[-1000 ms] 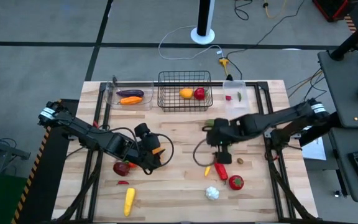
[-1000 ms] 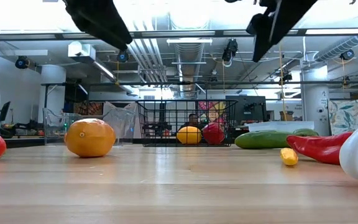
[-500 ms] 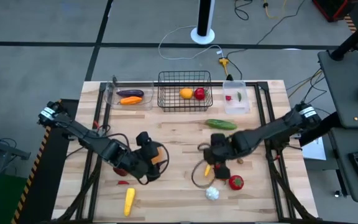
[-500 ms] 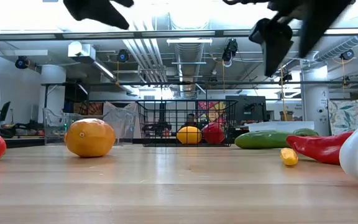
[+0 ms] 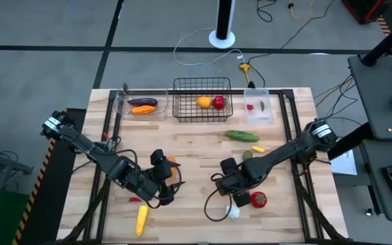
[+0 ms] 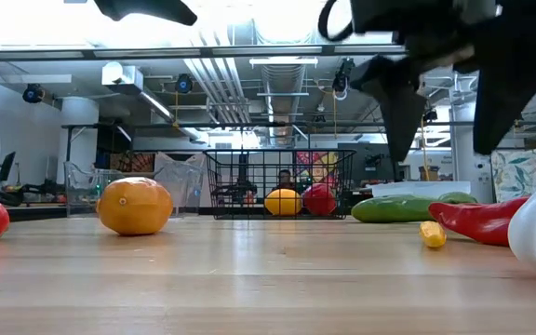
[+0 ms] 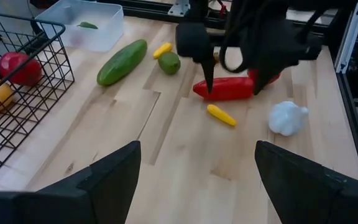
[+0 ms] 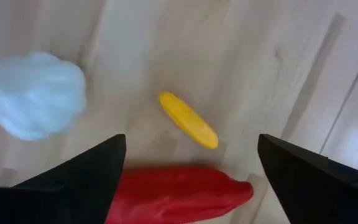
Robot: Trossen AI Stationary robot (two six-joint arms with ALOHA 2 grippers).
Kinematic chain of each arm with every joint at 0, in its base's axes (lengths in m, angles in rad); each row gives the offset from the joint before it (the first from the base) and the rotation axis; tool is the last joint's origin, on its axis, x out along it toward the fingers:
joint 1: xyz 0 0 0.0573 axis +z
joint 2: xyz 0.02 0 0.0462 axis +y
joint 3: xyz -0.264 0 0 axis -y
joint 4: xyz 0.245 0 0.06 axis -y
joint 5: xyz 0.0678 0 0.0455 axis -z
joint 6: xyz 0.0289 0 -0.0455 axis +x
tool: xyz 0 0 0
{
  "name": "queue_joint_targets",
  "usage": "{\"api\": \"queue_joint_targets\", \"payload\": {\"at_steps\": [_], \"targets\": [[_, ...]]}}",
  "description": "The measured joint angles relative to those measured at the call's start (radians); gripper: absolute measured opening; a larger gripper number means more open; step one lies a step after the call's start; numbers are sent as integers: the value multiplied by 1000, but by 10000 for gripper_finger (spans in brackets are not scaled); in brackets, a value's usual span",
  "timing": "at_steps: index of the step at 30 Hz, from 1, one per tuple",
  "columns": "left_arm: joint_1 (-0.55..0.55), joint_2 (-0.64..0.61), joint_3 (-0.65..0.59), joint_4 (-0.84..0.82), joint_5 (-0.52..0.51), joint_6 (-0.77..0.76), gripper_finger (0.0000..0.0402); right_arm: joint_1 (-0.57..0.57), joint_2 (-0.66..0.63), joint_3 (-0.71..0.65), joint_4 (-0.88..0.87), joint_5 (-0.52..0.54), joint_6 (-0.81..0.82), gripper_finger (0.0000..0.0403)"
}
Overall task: Sort produce into baskets
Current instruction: Put the right baby corn into the white bin
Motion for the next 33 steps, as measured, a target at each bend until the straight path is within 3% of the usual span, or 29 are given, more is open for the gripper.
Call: {"api": "queue_joint_targets", "payload": {"at_steps": [16, 25, 33], "targets": [[0, 0, 0, -3, 0, 0, 297, -3, 180, -1, 28, 0, -152, 235], [0, 0, -15, 8, -2, -8, 297, -9, 181, 0, 64, 2, -166, 190], [0, 0, -19, 11, -2, -8, 297, -14, 186, -1, 62, 3, -161, 121]]}}
